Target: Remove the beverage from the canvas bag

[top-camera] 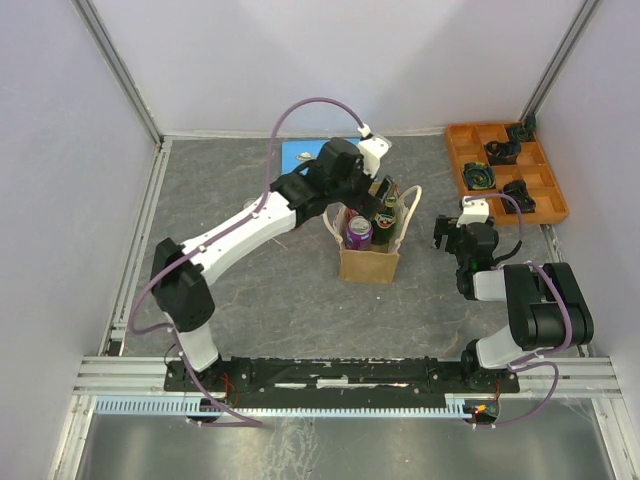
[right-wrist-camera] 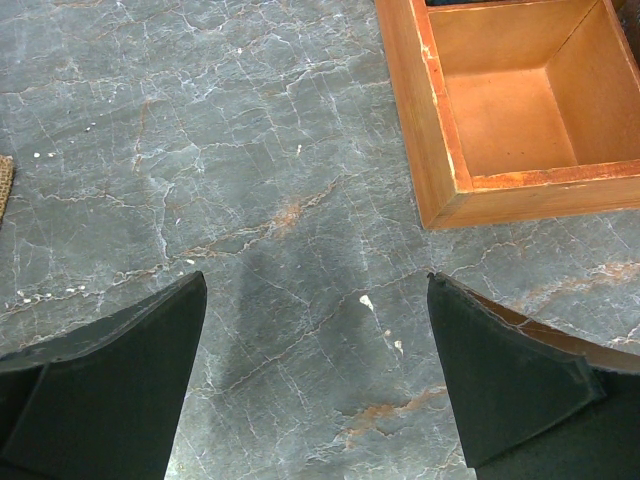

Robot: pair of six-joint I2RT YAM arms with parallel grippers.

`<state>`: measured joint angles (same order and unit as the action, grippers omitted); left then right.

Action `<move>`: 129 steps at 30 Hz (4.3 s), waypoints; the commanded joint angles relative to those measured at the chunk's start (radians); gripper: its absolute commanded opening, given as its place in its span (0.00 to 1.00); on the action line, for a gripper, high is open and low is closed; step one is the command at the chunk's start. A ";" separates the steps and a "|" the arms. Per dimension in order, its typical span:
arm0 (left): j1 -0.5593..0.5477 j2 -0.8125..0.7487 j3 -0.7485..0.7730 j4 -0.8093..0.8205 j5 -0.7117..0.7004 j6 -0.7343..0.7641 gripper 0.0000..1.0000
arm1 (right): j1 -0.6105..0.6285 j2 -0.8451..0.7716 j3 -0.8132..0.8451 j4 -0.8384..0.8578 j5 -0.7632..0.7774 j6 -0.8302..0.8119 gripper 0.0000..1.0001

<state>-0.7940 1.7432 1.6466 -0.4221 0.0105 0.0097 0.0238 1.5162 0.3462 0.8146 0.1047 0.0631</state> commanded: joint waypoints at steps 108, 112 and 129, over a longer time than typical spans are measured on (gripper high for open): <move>0.280 -0.414 -0.139 -0.125 -0.248 -0.148 0.03 | -0.002 -0.004 0.024 0.041 -0.008 -0.005 0.99; 0.279 -0.410 -0.263 -0.026 -0.140 -0.206 0.03 | -0.003 -0.003 0.024 0.041 -0.008 -0.005 0.99; 0.252 -0.244 -0.437 0.115 -0.124 -0.246 0.03 | -0.002 -0.004 0.023 0.041 -0.008 -0.006 0.99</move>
<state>-0.5293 1.4876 1.1954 -0.4309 -0.0963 -0.1940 0.0242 1.5162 0.3462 0.8146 0.1043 0.0631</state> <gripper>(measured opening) 0.720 0.991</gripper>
